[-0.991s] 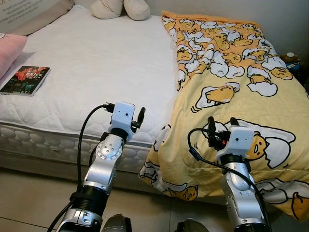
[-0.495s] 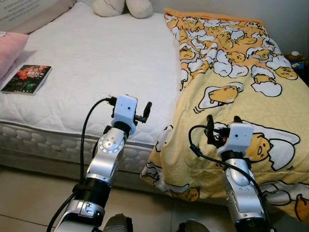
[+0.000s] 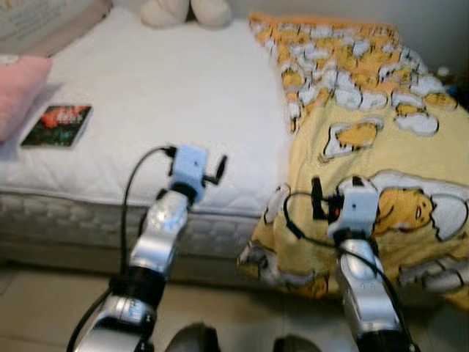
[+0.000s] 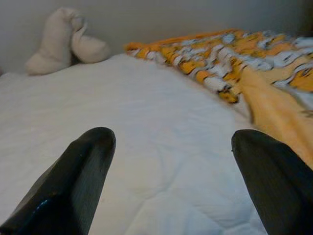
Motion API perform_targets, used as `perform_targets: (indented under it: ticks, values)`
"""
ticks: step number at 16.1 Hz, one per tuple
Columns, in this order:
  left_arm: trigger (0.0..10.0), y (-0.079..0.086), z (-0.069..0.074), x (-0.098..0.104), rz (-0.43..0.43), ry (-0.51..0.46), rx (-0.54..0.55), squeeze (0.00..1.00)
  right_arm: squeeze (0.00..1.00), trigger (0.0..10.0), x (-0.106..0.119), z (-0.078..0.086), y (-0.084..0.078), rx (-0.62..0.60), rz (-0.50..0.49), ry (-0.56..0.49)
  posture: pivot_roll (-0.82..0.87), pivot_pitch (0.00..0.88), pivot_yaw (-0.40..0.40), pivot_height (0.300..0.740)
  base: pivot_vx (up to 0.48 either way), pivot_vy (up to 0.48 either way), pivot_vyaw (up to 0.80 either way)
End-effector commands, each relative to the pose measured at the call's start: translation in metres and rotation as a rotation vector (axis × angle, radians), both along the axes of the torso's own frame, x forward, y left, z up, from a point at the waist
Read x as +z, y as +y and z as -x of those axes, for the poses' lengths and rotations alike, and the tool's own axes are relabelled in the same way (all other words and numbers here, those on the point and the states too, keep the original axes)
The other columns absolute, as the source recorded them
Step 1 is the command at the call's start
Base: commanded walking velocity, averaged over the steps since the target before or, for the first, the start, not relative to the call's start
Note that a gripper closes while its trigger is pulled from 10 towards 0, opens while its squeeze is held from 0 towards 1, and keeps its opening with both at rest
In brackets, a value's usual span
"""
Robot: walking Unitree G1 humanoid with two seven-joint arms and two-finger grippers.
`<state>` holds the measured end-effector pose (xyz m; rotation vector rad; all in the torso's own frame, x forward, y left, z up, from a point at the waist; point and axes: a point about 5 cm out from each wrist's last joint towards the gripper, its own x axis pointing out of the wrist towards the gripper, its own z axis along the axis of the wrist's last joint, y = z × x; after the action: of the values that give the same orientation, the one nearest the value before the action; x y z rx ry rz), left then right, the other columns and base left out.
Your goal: Clean up the room
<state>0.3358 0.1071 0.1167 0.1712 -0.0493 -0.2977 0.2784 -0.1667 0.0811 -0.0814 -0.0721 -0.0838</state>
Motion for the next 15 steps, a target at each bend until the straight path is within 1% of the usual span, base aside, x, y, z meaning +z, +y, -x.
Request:
perform_targets:
  ticks: [1, 6, 10, 11, 12, 13, 15]
  values:
    - [10.0, -0.004, 0.0, 0.004, 0.0, -0.027, -0.023, 0.0, 0.0, 10.0, 0.001, -0.001, -0.002, -0.003, 0.005, -0.006, -0.01, 0.0, -0.003, 0.699, 0.472, 0.0, 0.0]
    - [10.0, -0.006, 0.0, 0.008, -0.008, -0.057, -0.034, 0.0, 0.0, 10.0, 0.003, -0.005, 0.0, 0.005, 0.013, -0.012, 0.0, 0.0, -0.001, 0.699, 0.472, 0.0, 0.0]
    - [10.0, -0.008, 0.001, 0.009, -0.016, -0.069, -0.051, 0.0, 0.0, 10.0, 0.006, -0.012, 0.0, 0.015, 0.013, -0.01, 0.0, 0.0, -0.003, 0.699, 0.472, 0.0, 0.0]
    - [10.0, -0.012, 0.002, 0.008, -0.015, -0.06, -0.069, 0.0, 0.0, 10.0, 0.007, -0.019, 0.002, 0.031, 0.023, 0.004, 0.0, 0.0, -0.005, 0.699, 0.48, 0.0, 0.0]
    - [10.0, -0.012, 0.003, 0.007, -0.018, -0.056, -0.07, 0.0, 0.0, 10.0, 0.007, -0.021, 0.002, 0.035, 0.024, 0.013, 0.0, 0.0, -0.005, 0.699, 0.48, 0.0, 0.0]
    - [10.0, -0.014, 0.003, 0.007, -0.016, -0.056, -0.071, 0.0, 0.0, 10.0, 0.009, -0.034, 0.014, 0.103, 0.013, 0.048, 0.01, 0.0, -0.005, 0.699, 0.0, 0.0, 0.0]
    - [10.0, -0.016, 0.003, 0.007, -0.014, -0.056, -0.078, 0.0, 0.0, 10.0, 0.014, -0.045, 0.023, 0.169, 0.045, 0.066, 0.01, 0.0, -0.008, 0.699, 0.0, 0.0, 0.0]
